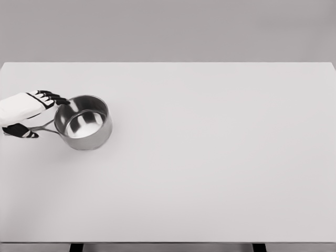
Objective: Rotate pot handle
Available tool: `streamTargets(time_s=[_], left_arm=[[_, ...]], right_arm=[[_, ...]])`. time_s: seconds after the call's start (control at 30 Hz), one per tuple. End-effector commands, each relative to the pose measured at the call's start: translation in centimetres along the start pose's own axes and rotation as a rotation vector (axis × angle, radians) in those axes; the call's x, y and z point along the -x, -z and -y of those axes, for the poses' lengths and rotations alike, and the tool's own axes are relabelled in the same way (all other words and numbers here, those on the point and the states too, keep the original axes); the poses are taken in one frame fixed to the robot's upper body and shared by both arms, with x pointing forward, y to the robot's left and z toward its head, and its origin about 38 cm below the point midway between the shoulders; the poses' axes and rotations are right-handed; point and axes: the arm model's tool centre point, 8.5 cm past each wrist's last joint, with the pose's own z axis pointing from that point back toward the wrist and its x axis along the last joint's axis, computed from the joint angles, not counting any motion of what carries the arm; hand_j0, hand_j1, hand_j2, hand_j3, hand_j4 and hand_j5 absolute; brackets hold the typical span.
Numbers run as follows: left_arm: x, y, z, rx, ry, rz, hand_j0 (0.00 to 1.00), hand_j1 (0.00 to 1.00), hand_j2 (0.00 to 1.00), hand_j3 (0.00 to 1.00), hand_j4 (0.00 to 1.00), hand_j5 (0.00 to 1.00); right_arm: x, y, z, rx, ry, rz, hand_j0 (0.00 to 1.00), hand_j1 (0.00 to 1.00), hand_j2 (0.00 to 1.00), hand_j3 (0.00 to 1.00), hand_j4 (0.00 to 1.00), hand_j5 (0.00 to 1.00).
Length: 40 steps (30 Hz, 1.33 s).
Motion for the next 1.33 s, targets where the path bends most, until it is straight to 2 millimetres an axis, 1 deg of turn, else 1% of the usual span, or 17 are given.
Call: streamTargets(time_s=[0.0,0.2,0.5,0.67,0.73,0.93,1.03,1.13,1.2,1.3], left_arm=[[0.7,-0.2,0.4,0.006,-0.022,-0.017,1.0,1.0,1.0,1.0,1.0,1.0],[1.5,-0.3,0.3,0.002,-0.033,-0.038,1.0,1.0,1.0,1.0,1.0,1.0],[1.8,-0.2,-0.2,-0.008,-0.032,-0.042,1.0,1.0,1.0,1.0,1.0,1.0],[2.3,-0.2,0.3,-0.004,-0.054,-0.054,1.0,1.0,1.0,1.0,1.0,1.0],[2.4,0.0,0.0,-0.012,-0.053,-0.055,1.0,1.0,1.0,1.0,1.0,1.0],[2.5,-0.1,0.0,-0.012,-0.055,-0.056,1.0,1.0,1.0,1.0,1.0,1.0],[1.7,0.3,0.0,-0.01,-0.047,-0.035,1.0,1.0,1.0,1.0,1.0,1.0],[-0.8,1.0,-1.3,-0.048,0.004,0.031,1.0,1.0,1.0,1.0,1.0,1.0],[-2.2,1.3,-1.4,-0.062,0.012,0.068,1.0,1.0,1.0,1.0,1.0,1.0],[-2.4,1.3,-1.5,-0.065,0.015,0.074,1.0,1.0,1.0,1.0,1.0,1.0]], right_arm=[[0.0,0.0,0.0,-0.001,0.0,0.0,1.0,1.0,1.0,1.0,1.0,1.0],[0.0,0.0,0.0,-0.001,0.0,0.0,1.0,1.0,1.0,1.0,1.0,1.0],[0.0,0.0,0.0,0.001,-0.001,0.0,1.0,1.0,1.0,1.0,1.0,1.0],[0.0,0.0,0.0,-0.001,0.0,0.0,1.0,1.0,1.0,1.0,1.0,1.0],[0.0,0.0,0.0,-0.001,0.0,0.0,1.0,1.0,1.0,1.0,1.0,1.0],[0.0,0.0,0.0,0.001,-0.001,0.0,1.0,1.0,1.0,1.0,1.0,1.0],[0.0,0.0,0.0,-0.001,0.0,0.0,1.0,1.0,1.0,1.0,1.0,1.0],[0.0,0.0,0.0,-0.001,0.0,0.0,1.0,1.0,1.0,1.0,1.0,1.0],[0.0,0.0,0.0,-0.001,0.0,0.0,1.0,1.0,1.0,1.0,1.0,1.0],[0.0,0.0,0.0,-0.001,-0.001,0.0,1.0,1.0,1.0,1.0,1.0,1.0]])
